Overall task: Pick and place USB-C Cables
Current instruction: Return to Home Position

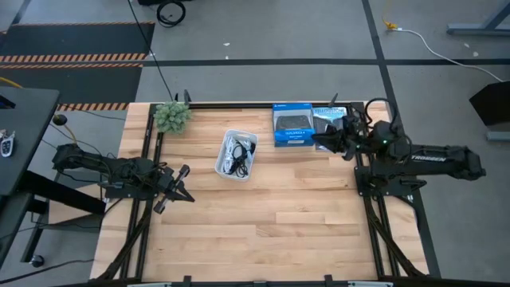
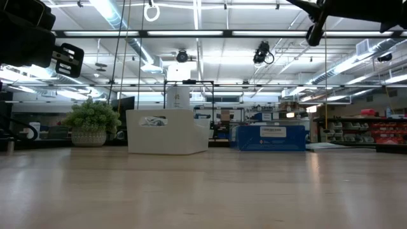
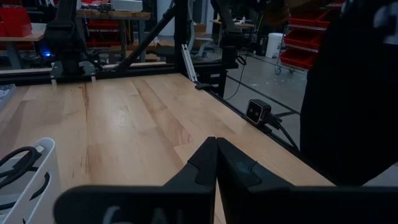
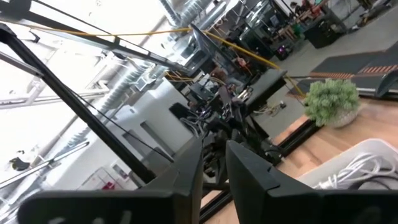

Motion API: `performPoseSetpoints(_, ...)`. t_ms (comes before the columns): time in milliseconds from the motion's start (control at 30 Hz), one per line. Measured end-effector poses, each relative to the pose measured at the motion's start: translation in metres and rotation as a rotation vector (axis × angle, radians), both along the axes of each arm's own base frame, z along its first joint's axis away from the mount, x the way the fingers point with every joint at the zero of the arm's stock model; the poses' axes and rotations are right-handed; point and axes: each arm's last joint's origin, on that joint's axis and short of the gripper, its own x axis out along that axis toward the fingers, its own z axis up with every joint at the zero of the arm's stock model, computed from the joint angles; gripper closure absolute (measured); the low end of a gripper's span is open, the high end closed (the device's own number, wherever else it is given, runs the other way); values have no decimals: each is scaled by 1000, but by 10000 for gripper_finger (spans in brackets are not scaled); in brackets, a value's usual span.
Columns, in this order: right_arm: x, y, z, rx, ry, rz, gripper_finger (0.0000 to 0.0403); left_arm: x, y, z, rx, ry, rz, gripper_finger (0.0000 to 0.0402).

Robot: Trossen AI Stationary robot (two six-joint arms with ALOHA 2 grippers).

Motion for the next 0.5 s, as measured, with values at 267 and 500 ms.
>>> performPoseSetpoints(267,3,12,-14,58,17,35,330,0,0,0,0,0,0,390)
performPoseSetpoints(500,4,24,-29,125,43,92,330,0,0,0,0,0,0,390)
